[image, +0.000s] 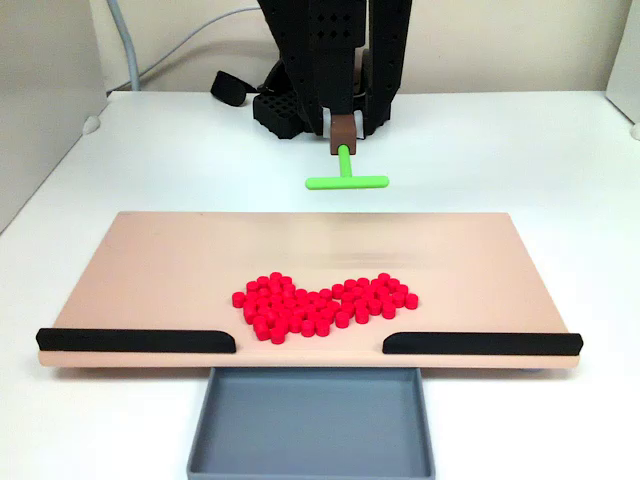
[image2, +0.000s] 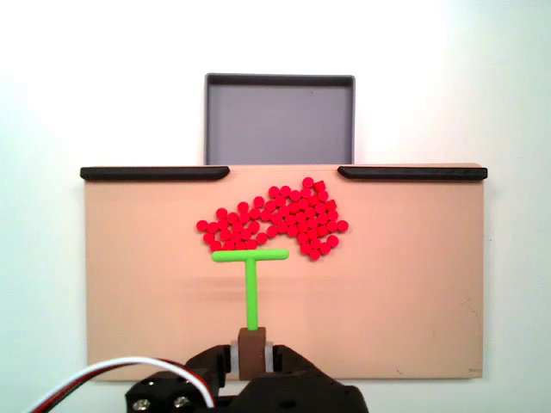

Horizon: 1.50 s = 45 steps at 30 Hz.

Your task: Gather the left side granules

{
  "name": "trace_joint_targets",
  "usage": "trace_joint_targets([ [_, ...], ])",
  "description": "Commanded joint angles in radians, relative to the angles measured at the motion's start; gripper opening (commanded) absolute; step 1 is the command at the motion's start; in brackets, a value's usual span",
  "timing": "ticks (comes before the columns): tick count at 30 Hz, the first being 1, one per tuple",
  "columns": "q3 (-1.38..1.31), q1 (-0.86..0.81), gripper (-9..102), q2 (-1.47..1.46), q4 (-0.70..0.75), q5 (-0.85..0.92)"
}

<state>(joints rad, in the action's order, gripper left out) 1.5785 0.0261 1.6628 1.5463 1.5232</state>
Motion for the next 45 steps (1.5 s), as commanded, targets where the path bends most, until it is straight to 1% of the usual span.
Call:
trace_joint_targets([
  [1,-0.002,-0.005,0,0.025,0.003,0.003],
  [9,-0.002,-0.029,0,0.029,0.003,0.029],
  [13,0.0,-0.057,0,0.031,0.003,-0.006],
  [18,-0.002,-0.087,0,0.044,0.003,0.025],
  [21,-0.012,-0.089,0,0.043,0.002,0.003],
  [26,-0.017,-0.074,0,0.04,-0.009,-0.112],
  [34,-0.029,-0.035,0,0.038,-0.011,-0.216],
  [40,-0.103,0.046,0,-0.032,-0.011,-0.462],
  [45,-0.215,0.12,0,-0.126,0.002,-0.678],
])
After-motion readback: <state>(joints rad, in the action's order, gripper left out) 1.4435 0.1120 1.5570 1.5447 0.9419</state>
